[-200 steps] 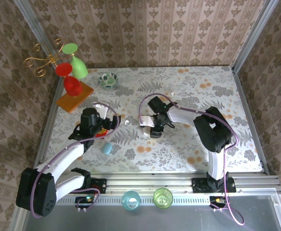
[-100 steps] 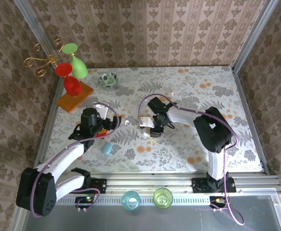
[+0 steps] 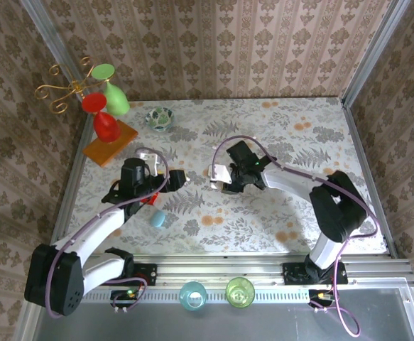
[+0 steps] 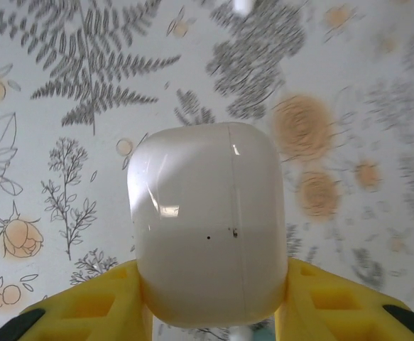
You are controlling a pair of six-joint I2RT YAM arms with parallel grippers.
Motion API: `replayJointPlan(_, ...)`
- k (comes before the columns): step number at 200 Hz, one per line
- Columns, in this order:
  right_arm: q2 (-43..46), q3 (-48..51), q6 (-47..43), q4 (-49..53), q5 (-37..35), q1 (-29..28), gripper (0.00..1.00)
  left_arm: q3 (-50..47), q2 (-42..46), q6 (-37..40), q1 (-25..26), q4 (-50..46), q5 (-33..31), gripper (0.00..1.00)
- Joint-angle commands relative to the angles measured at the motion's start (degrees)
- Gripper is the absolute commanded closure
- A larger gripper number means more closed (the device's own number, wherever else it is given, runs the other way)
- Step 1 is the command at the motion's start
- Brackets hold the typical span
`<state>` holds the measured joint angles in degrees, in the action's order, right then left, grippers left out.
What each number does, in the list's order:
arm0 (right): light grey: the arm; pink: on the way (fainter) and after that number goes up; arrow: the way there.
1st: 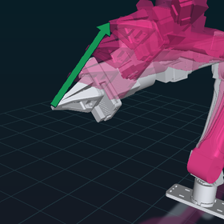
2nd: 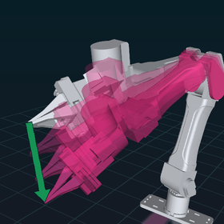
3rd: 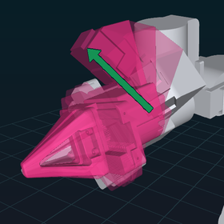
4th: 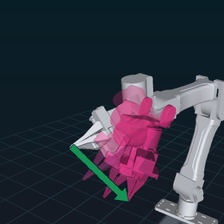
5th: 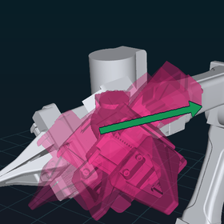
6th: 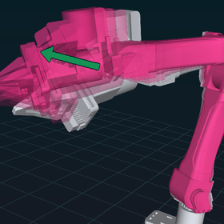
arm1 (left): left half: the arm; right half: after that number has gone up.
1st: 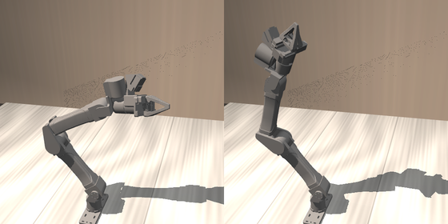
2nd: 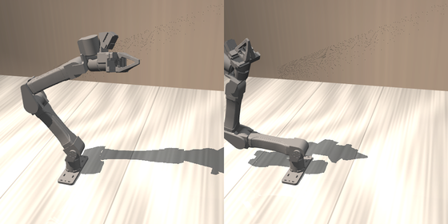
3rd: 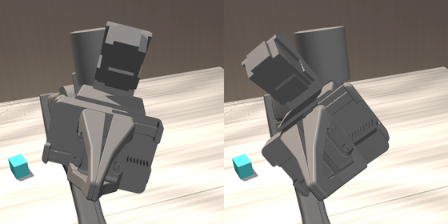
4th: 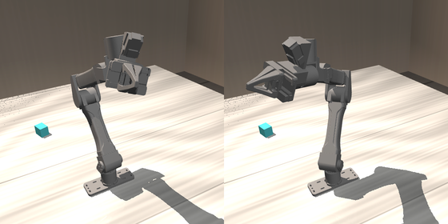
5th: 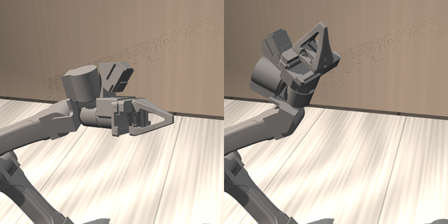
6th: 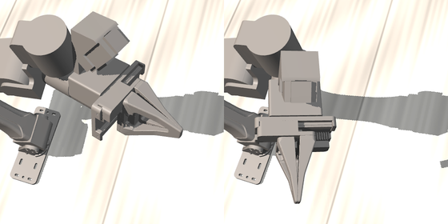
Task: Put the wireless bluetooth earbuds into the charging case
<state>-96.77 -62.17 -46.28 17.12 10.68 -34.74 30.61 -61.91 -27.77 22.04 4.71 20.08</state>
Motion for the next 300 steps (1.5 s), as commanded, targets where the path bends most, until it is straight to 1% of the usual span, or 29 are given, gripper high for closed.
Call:
replayJointPlan(1,4.5,1.0,1.5,-4.0,-0.3,0.2,0.6,1.5,-1.4,-13.1,1.3,3.4,10.2,0.05)
replayJointPlan(17,6.1,1.2,2.3,-4.6,0.8,0.0,0.6,0.6,-1.9,-16.5,2.7,8.4,11.9,0.08)
replayJointPlan(37,8.1,1.5,3.7,-6.6,2.9,-0.2,0.61,-2.1,-3.4,-20.9,3.8,19.3,11.8,0.14)
replayJointPlan(41,8.5,1.7,3.9,-7.0,3.1,-0.2,0.61,-2.5,-3.9,-21.4,5.5,21.5,11.8,0.16)
replayJointPlan(57,9.6,1.7,4.6,-7.7,4.3,-0.4,0.61,-2.7,-6.2,-22.7,7.0,26.5,11.3,0.22)
replayJointPlan(67,10.2,1.4,4.7,-7.5,4.8,-0.5,0.61,-2.4,-7.6,-22.8,8.1,28.1,11.0,0.23)
replayJointPlan(83,10.4,0.8,4.6,-6.5,5.7,-0.5,0.61,-1.5,-10.1,-22.9,9.4,30.0,11.4,0.29)
replayJointPlan(88,10.5,0.7,4.5,-6.2,6.0,-0.5,0.61,-1.2,-10.9,-23.0,9.8,30.5,11.8,0.29)
replayJointPlan(128,10.6,0.0,4.8,-5.4,8.7,-0.7,0.62,-0.6,-16.3,-25.8,11.2,37.9,12.9,0.38)
replayJointPlan(146,10.7,0.0,5.0,-5.2,9.2,-0.7,0.63,-0.3,-17.8,-26.9,11.4,40.5,13.2,0.45)
replayJointPlan(170,10.7,-0.3,5.0,-4.6,9.4,-0.8,0.63,0.6,-19.1,-26.6,11.9,40.4,13.4,0.54)
replayJointPlan(184,10.6,-0.4,4.9,-4.1,9.4,-0.8,0.63,0.9,-19.7,-26.8,12.1,40.4,13.7,0.62)
replayJointPlan(191,10.6,-0.5,4.9,-4.1,9.3,-0.8,0.63,1.0,-20.0,-27.0,12.1,40.6,13.9,0.64)
replayJointPlan(230,10.2,-0.1,7.3,-7.0,8.9,-0.8,0.64,1.2,-20.8,-27.7,12.4,42.2,14.1,0.64)
replayJointPlan(245,10.0,-0.1,7.9,-7.7,8.5,-0.9,0.64,1.1,-20.6,-28.0,12.4,42.9,13.9,0.6)
replayJointPlan(254,9.9,-0.1,7.8,-7.7,8.2,-0.9,0.63,1.0,-20.4,-28.0,12.4,43.1,13.8,0.59)
replayJointPlan(300,10.4,0.7,7.7,-8.1,5.8,-0.8,0.63,0.3,-18.6,-26.9,12.4,41.9,12.8,0.59)
